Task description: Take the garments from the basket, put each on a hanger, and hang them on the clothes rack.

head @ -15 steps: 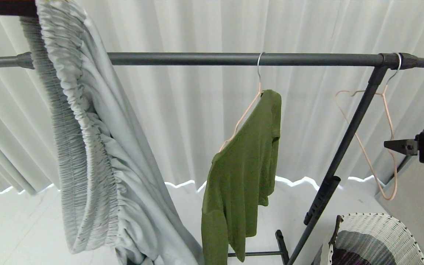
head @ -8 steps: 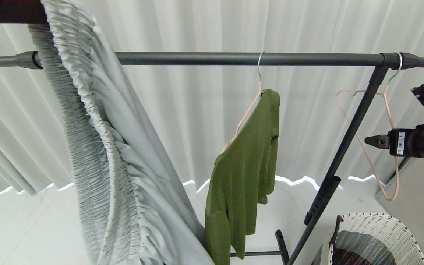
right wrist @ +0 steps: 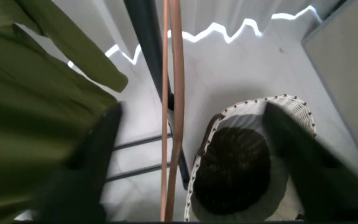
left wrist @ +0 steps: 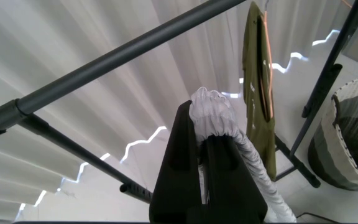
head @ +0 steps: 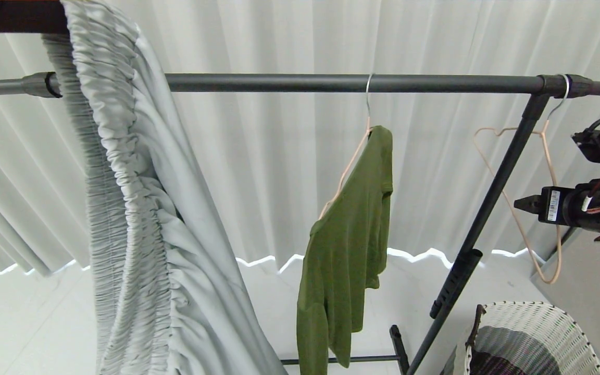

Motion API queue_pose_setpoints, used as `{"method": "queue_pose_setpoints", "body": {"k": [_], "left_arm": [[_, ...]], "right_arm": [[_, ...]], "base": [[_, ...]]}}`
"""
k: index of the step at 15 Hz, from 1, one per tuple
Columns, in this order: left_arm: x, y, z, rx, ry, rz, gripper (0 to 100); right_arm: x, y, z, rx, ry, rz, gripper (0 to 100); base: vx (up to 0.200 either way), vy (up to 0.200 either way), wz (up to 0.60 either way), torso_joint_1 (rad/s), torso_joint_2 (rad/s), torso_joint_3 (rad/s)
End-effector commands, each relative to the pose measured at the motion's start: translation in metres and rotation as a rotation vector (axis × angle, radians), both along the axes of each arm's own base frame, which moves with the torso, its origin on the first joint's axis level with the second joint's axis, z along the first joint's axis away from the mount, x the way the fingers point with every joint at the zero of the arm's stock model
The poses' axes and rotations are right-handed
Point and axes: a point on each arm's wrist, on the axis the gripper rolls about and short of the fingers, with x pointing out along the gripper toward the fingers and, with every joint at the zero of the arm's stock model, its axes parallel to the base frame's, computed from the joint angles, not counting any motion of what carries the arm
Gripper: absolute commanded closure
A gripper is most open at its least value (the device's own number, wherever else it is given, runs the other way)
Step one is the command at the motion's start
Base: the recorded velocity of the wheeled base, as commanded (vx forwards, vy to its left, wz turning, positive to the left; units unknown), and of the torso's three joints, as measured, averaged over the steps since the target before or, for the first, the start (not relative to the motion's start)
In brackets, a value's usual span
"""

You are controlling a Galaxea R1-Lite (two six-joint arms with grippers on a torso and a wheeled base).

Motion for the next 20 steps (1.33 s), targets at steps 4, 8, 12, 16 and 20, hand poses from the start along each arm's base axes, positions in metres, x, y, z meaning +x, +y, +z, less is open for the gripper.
{"method": "queue_pose_setpoints", "body": {"k": [4, 8, 12, 16, 20], "left_arm": [[-0.001, 0.001, 0.001, -0.001, -0.003, 0.000, 100], [-0.001, 0.001, 0.001, -0.001, -0.003, -0.001, 100], [-0.001, 0.002, 0.001, -0.004, -0.004, 0.000, 100], [-0.003, 0.004, 0.002, -0.008, -0.007, 0.002, 100], [-0.002, 0.005, 0.001, 0.002, -0.016, 0.052, 100]], "right_arm": [[0.000, 0.000, 0.001, 0.000, -0.005, -0.001, 100], [-0.002, 0.000, 0.004, -0.001, -0.017, 0.000, 100], [-0.016, -0.003, 0.021, -0.010, -0.110, 0.014, 100], [-0.047, -0.009, 0.026, -0.007, -0.138, 0.016, 100], [-0.081, -0.015, 0.023, -0.012, -0.153, 0.019, 100]], "base": [[0.000, 0.000, 0.00, 0.000, 0.00, 0.000], [0.000, 0.000, 0.00, 0.000, 0.00, 0.000], [0.000, 0.000, 0.00, 0.000, 0.00, 0.000], [0.000, 0.000, 0.00, 0.000, 0.00, 0.000], [0.000, 0.000, 0.00, 0.000, 0.00, 0.000]]}}
